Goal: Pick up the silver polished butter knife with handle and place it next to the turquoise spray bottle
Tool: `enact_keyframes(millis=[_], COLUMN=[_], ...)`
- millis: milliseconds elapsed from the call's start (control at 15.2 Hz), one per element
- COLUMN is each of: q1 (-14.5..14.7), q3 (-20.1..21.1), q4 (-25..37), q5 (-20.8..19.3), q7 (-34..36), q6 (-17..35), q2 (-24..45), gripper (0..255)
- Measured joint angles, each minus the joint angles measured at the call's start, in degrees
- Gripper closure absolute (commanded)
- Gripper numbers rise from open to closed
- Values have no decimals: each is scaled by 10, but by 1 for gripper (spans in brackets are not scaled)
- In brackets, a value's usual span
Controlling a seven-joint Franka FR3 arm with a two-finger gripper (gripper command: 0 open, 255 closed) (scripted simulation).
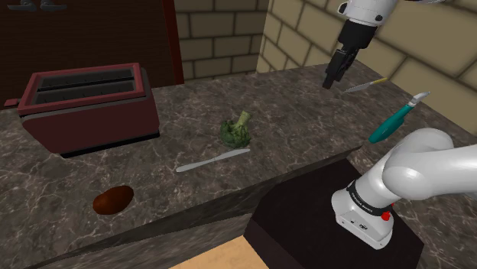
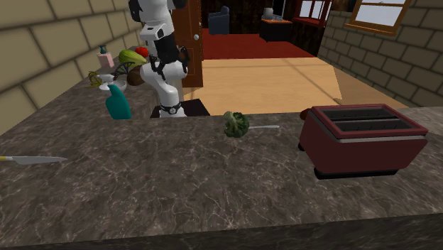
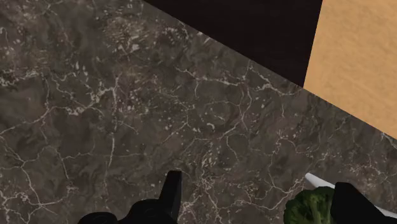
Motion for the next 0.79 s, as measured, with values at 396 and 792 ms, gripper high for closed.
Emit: enact_keyframes(millis=[396,792], q1=[33,81], q3=[18,49], q4=[-7,3], q5=[8,17], q7=[-41,-99], q6=[66,157], q2=[56,151], gripper=[0,0])
